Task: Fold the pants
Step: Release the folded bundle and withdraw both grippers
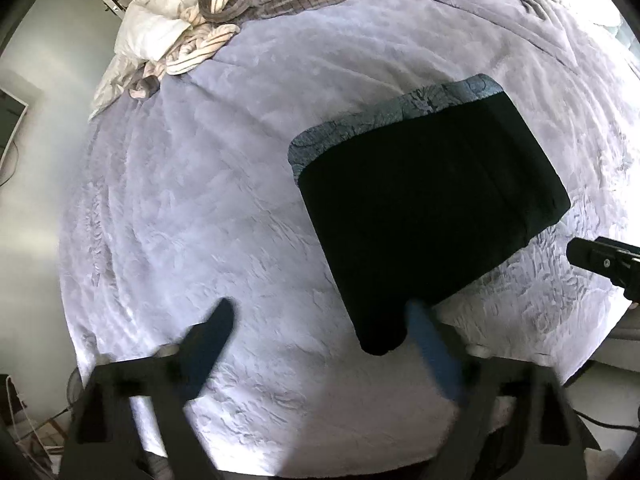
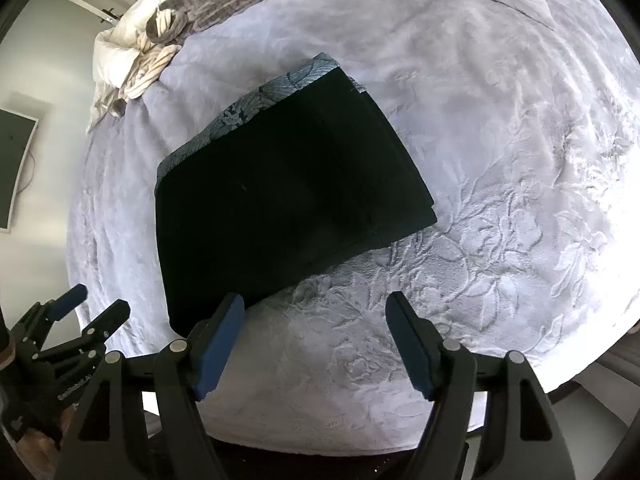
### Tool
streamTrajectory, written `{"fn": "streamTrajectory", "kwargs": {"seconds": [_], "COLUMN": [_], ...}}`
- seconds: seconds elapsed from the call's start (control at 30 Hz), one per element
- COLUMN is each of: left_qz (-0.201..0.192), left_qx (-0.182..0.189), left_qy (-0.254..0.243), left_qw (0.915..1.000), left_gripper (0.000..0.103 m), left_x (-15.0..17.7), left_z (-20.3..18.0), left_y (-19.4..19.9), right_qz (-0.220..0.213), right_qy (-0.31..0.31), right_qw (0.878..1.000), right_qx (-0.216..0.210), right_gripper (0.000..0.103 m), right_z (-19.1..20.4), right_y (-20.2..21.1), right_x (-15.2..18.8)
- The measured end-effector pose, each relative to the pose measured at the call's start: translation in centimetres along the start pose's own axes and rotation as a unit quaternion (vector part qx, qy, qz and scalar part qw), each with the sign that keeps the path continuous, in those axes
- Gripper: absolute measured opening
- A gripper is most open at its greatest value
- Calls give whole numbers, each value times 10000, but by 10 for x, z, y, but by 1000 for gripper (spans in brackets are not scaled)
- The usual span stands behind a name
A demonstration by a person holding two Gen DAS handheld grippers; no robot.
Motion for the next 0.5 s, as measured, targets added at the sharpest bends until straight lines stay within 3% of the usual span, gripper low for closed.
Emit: {"fn": "streamTrajectory", "kwargs": {"seconds": [0.2, 0.5], "left_qz": [-2, -15], "left_qx": [-29, -78], "left_qy": [62, 97], "left_qw": [10000, 9999], "left_gripper": [101, 101], "left_x": [-2, -5], "left_z": [2, 4], "left_y": [1, 3], "right_qz": [-10, -48], "right_qy": [-13, 114], "right_qw": [10000, 9999], "right_qx": [25, 50], "right_gripper": [77, 86], "right_z": [-2, 1], "right_y": [2, 5], "right_x": [0, -5]}}
Point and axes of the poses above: each gripper's, at about its wrist camera, not at the fingertips, and y roughly against the way its jaws point, z to its left, x to its underside, the point moved 7 cm from there along -y, roughly the way its jaws point, and after that the axes turned 1 degree about y, right-handed, at the moved point
